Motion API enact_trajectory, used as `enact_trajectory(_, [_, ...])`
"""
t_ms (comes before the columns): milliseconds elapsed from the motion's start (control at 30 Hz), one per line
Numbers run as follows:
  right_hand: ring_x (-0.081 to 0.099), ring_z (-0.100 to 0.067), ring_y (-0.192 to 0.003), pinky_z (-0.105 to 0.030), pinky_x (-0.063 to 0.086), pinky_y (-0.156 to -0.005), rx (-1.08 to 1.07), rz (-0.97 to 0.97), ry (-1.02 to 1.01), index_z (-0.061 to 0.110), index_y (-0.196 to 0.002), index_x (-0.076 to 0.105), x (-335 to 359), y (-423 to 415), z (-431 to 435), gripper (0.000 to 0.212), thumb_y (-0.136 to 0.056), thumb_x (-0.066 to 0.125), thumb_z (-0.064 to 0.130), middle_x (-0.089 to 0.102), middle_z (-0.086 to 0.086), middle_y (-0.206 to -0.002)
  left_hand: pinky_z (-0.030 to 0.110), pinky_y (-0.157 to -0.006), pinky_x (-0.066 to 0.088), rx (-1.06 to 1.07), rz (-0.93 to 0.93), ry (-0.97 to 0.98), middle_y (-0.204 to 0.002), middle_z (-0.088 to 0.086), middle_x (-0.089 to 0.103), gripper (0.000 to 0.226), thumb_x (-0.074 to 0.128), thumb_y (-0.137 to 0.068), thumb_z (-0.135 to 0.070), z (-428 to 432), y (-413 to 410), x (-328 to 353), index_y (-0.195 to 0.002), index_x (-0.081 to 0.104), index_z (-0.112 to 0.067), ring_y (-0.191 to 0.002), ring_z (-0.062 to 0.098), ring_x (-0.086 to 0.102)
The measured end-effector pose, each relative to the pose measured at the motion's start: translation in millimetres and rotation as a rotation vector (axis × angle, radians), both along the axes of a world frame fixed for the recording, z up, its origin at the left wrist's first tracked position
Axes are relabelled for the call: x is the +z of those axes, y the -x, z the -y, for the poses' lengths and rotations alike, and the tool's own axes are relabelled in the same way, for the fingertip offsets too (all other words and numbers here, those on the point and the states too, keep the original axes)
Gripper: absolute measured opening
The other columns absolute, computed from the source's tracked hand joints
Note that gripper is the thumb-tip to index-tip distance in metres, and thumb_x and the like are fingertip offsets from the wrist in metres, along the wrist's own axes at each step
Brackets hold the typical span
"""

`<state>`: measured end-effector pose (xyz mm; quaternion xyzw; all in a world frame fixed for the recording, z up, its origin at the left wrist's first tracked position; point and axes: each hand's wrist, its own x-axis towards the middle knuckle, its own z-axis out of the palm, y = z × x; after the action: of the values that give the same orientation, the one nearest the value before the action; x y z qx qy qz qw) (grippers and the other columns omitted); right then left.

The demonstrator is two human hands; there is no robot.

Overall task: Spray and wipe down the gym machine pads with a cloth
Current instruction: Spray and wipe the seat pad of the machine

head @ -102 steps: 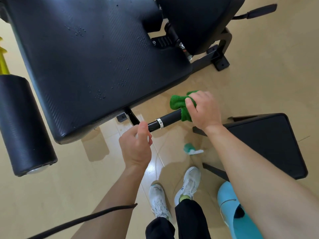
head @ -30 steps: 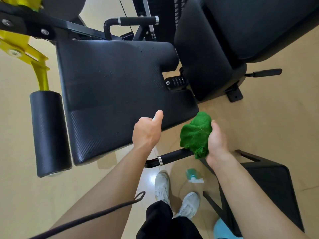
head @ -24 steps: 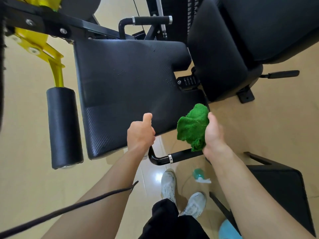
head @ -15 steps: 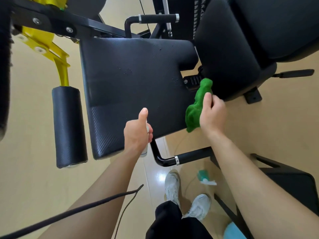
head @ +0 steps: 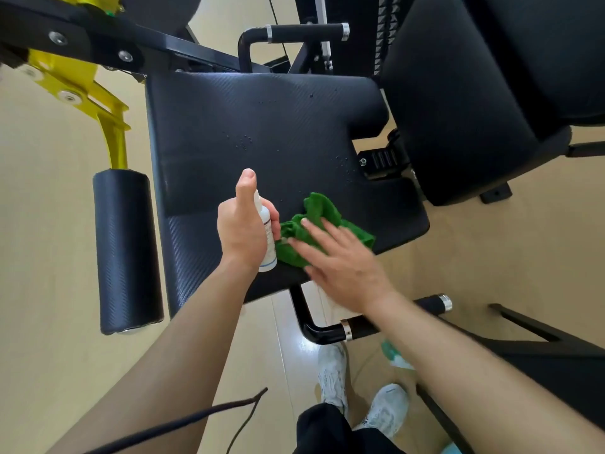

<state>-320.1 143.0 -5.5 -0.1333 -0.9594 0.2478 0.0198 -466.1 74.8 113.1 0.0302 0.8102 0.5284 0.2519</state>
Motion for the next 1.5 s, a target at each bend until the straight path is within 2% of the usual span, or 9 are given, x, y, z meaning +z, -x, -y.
enact_trajectory(200, [0.024, -0.037, -0.15, -0.052, 0.023, -0.121, -0.631, 0.203, 0.177, 0.034, -0.157, 0.029, -14, -1, -68, 0.053, -0.104, 0.036, 0.035, 0.021, -0.005, -0.167, 0.032, -0.061, 0.047, -0.006, -0.011, 0.018, -0.048, 0.007, 0.056, 0.07, 0.042, -0.091, -0.063, -5, 3, -3, -0.046, 0.056, -0.012, -0.047, 0.019, 0.055])
enact_trajectory(433, [0.033, -0.029, -0.148, -0.046, 0.027, -0.121, -0.009, -0.06, 0.109, 0.036, -0.152, 0.041, 8, -9, -5, 0.05, -0.102, 0.042, 0.034, 0.032, 0.002, -0.163, 0.033, -0.061, 0.048, 0.051, -0.021, 0.024, -0.047, 0.008, 0.056, 0.073, 0.042, -0.103, -0.057, -9, 10, -8, -0.048, 0.057, -0.011, -0.047, 0.021, 0.055])
enact_trajectory(633, [0.022, -0.028, -0.152, -0.043, 0.023, -0.121, -0.651, 0.079, 0.313, 0.029, -0.159, 0.025, -3, 70, -110, 0.054, -0.106, 0.034, 0.035, 0.021, -0.003, -0.167, 0.035, -0.067, 0.048, 0.062, -0.035, 0.008, -0.048, 0.009, 0.056, 0.073, 0.041, -0.102, -0.056, -15, 21, -10, -0.047, 0.056, -0.011, -0.048, 0.019, 0.056])
enact_trajectory(733, [0.024, -0.031, -0.151, -0.043, 0.025, -0.12, -0.548, 0.026, 0.202, 0.023, -0.158, 0.028, 2, 103, -94, 0.058, -0.102, 0.042, 0.028, 0.024, -0.007, -0.166, 0.036, -0.067, 0.049, 0.088, -0.014, -0.008, -0.049, 0.011, 0.056, 0.072, 0.042, -0.099, -0.059, -17, 22, -12, -0.046, 0.056, -0.012, -0.047, 0.02, 0.056])
enact_trajectory(933, [0.037, -0.025, -0.146, -0.04, 0.027, -0.122, 0.123, -0.126, 0.129, 0.022, -0.149, 0.048, 11, 23, -17, 0.056, -0.093, 0.052, 0.02, 0.046, -0.004, -0.155, 0.034, -0.062, 0.048, 0.064, 0.0, -0.031, -0.047, 0.012, 0.055, 0.069, 0.042, -0.089, -0.063, -16, 20, -7, -0.043, 0.057, -0.014, -0.047, 0.023, 0.054])
enact_trajectory(1000, [0.038, -0.026, -0.145, -0.043, 0.031, -0.121, 0.088, -0.099, 0.104, 0.026, -0.15, 0.048, -2, 21, -54, 0.058, -0.092, 0.051, 0.019, 0.047, -0.003, -0.154, 0.034, -0.063, 0.047, 0.066, -0.013, -0.034, -0.047, 0.012, 0.055, 0.069, 0.042, -0.089, -0.064, -16, 23, -5, -0.043, 0.057, -0.015, -0.047, 0.023, 0.054])
enact_trajectory(1167, [0.02, -0.032, -0.152, -0.046, 0.027, -0.12, -0.476, 0.082, 0.214, 0.03, -0.158, 0.03, 1, 97, -106, 0.06, -0.099, 0.043, 0.025, 0.022, -0.001, -0.167, 0.039, -0.07, 0.048, 0.068, -0.045, -0.059, -0.048, 0.009, 0.056, 0.071, 0.041, -0.093, -0.064, -11, 32, -4, -0.042, 0.057, -0.018, -0.051, 0.023, 0.056])
enact_trajectory(1333, [0.038, -0.031, -0.146, -0.045, 0.032, -0.117, -0.092, -0.166, 0.201, 0.019, -0.144, 0.054, 21, 76, 6, 0.054, -0.091, 0.05, 0.02, 0.051, -0.007, -0.151, 0.032, -0.059, 0.046, 0.082, -0.019, -0.058, -0.048, 0.011, 0.055, 0.069, 0.044, -0.09, -0.065, -10, 36, 5, -0.042, 0.057, -0.016, -0.045, 0.025, 0.053])
enact_trajectory(1500, [0.035, -0.013, -0.148, -0.035, 0.035, -0.119, 0.037, -0.093, 0.33, 0.028, -0.142, 0.057, 33, -6, 10, 0.047, -0.098, 0.045, 0.017, 0.053, 0.006, -0.15, 0.033, -0.057, 0.047, 0.041, 0.006, 0.024, -0.052, 0.01, 0.057, 0.072, 0.046, -0.1, -0.062, 8, 22, 8, -0.05, 0.059, -0.011, -0.046, 0.022, 0.054])
